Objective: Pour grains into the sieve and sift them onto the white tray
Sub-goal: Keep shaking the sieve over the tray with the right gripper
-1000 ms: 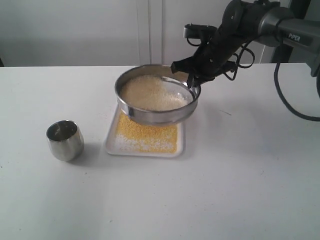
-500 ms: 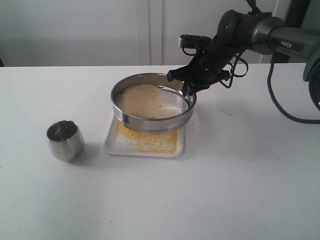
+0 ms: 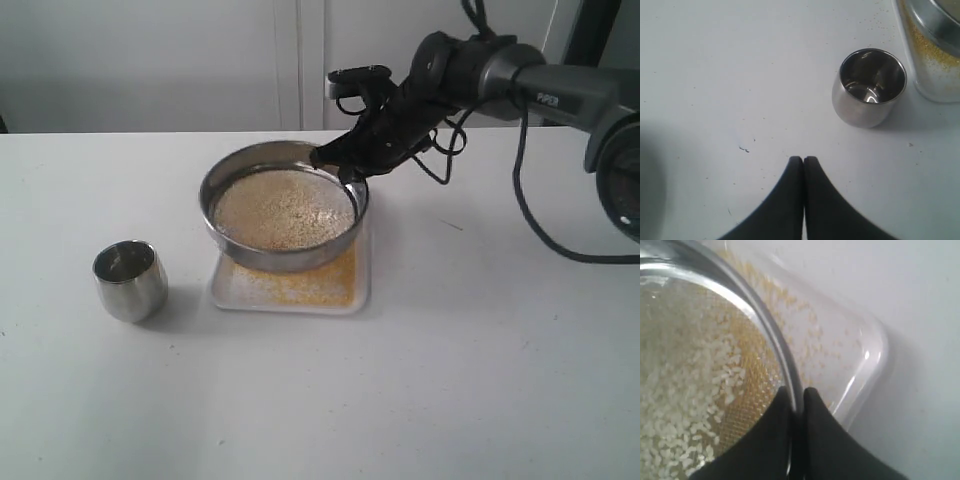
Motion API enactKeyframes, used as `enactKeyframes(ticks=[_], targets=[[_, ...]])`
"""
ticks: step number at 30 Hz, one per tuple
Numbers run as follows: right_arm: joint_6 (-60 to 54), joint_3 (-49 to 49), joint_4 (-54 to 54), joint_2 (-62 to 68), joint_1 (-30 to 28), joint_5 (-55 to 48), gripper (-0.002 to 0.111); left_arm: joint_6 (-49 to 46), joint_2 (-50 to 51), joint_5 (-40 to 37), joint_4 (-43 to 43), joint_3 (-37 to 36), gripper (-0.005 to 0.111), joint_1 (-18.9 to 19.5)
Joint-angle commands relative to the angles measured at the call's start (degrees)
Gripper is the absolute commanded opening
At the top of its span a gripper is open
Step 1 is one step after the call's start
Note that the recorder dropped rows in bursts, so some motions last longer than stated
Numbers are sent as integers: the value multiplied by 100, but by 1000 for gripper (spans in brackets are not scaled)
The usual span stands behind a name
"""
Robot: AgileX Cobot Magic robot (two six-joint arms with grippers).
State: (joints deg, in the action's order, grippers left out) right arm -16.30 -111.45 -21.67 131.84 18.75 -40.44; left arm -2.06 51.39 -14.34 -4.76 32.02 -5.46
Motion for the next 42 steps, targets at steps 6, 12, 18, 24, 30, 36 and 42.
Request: enactKeyframes(ticks=[6,12,18,24,30,36,42], targets=[[621,-73,-325,-108,-100,-106,0,7,-47,-23,-15,-44,0,-45],[489,-168,-320,-52,-169,944,0,7,-47,-23,-15,-44,0,-45],[-853,-123,18,-30,-185,-926,0,7,-47,-23,-15,-44,0,-45],[-89,-228,-385,-106,-374,-291,0,7,-47,-23,-15,-44,0,-45],[1176,-273,-23,-98,-438,-538,0,7,-47,-23,-15,-44,0,-45],[1813,-230,549,-111,-517,-255,0,7,-47,-23,-15,-44,0,-45],[459,-293,596,-189,-540,-460,0,7,-47,-23,-15,-44,0,-45]])
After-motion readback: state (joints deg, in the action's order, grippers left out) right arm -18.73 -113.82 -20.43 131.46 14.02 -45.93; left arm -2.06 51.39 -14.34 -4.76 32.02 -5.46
